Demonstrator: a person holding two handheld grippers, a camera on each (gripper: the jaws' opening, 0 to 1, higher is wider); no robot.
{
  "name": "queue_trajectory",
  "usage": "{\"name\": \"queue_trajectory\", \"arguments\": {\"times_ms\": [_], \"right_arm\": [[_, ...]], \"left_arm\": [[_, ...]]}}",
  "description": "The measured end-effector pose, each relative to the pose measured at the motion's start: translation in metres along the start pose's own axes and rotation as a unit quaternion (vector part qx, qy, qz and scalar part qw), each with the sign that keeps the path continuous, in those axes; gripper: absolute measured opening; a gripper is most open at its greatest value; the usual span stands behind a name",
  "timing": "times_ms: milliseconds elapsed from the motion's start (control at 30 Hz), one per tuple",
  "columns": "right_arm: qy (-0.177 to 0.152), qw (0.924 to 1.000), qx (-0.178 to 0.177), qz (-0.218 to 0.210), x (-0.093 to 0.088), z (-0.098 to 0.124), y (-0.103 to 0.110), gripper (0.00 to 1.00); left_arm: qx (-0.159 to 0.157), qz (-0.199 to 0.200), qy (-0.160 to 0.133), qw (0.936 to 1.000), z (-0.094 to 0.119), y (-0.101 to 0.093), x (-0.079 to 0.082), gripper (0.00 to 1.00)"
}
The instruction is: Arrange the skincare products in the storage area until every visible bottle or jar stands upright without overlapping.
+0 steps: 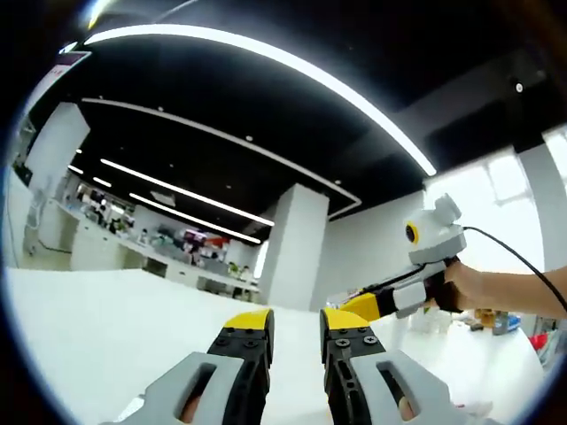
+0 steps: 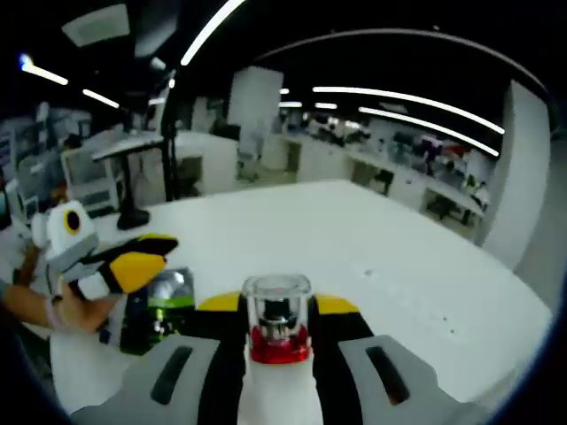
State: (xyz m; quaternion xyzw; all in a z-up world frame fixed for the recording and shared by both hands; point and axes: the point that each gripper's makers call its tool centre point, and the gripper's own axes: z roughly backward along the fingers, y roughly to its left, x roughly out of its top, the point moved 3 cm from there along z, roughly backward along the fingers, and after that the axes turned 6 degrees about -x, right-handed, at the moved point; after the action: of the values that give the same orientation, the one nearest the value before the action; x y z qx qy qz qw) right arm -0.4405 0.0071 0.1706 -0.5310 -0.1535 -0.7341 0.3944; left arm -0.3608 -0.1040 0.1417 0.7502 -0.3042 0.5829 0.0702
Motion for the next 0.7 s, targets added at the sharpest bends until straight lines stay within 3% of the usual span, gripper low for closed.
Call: {"name": "queue_trajectory", "arguments": {"times_ms": [267,400,700], "right_arm": [[-0.027,0.9995,-0.005,-0.015,-0.007,0.025,-0.002,0.26],[-0.024,0.9993,-0.011,-0.028,-0.009,0.034,-0.015,0.26],[-0.029,0.9984,-0.012,-0.046,-0.023,0.056,-0.018,0.26]], "left_arm": [[-0.004,-0.01,0.004,0.9999,-0.002,-0.003,-0.001,0.21],[-0.005,-0.015,0.008,0.9998,-0.003,-0.003,-0.003,0.21],[-0.012,-0.024,0.014,0.9995,-0.007,-0.005,-0.005,0.21]]}}
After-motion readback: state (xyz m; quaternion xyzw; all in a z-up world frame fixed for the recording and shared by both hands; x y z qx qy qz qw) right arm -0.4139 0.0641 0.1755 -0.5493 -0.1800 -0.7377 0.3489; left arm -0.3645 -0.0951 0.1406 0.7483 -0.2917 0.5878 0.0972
